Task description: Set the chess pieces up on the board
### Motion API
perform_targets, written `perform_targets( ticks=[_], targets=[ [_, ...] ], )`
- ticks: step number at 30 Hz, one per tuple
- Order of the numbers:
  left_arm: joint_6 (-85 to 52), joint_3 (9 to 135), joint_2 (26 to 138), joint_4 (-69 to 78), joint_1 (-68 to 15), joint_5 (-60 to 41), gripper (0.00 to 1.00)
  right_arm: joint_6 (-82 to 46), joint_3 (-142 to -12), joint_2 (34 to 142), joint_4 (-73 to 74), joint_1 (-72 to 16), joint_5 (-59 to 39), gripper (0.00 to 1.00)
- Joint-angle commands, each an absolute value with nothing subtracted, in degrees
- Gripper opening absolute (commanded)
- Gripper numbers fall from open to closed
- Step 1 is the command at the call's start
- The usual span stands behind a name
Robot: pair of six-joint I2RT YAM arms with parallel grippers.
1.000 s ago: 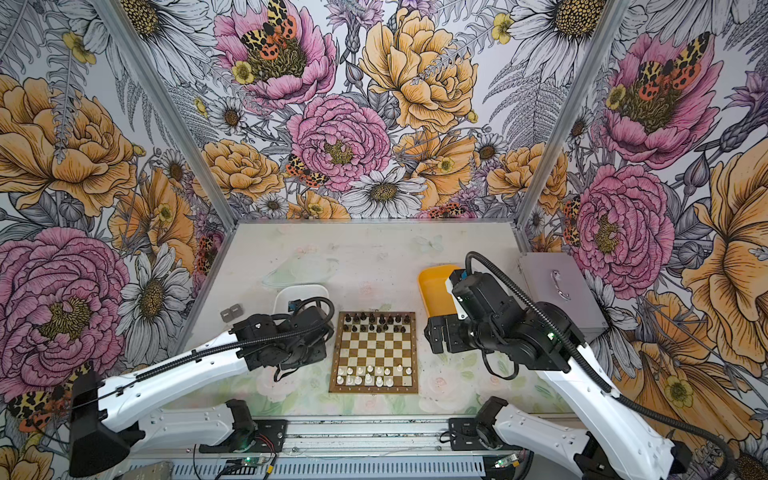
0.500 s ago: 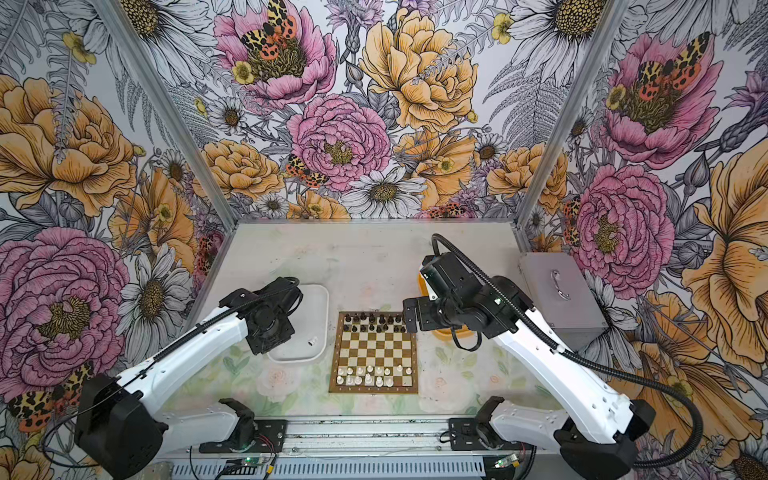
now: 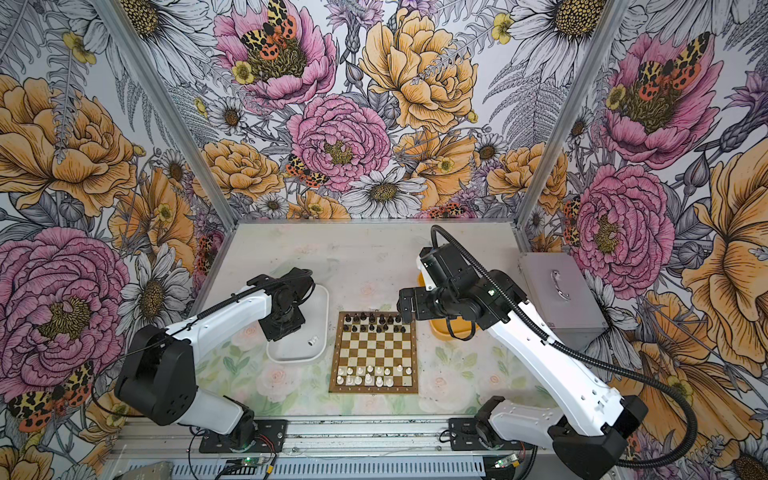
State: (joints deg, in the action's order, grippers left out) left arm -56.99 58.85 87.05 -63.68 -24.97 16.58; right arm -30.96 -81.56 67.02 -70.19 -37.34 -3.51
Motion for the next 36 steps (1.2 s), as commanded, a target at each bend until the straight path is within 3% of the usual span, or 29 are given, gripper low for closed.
perform_targets(
  ticks=[1, 16, 36],
  targets=[
    [-58.5, 59.9, 88.6, -61.3, -24.3, 18.5, 0.34, -31.2, -80.3, 64.0, -68.7, -36.7, -3.5, 1.00],
    [-65.2, 57.0, 93.4, -55.8, -22.0, 17.7, 0.33, -33.7, -77.6, 58.2, -68.7, -36.3, -1.6, 1.00],
    [-68.6, 55.0, 91.6, -52.5, -21.7, 18.4, 0.31, -34.0, -77.0, 55.2, -69.2, -36.3, -0.7, 1.00]
  ],
)
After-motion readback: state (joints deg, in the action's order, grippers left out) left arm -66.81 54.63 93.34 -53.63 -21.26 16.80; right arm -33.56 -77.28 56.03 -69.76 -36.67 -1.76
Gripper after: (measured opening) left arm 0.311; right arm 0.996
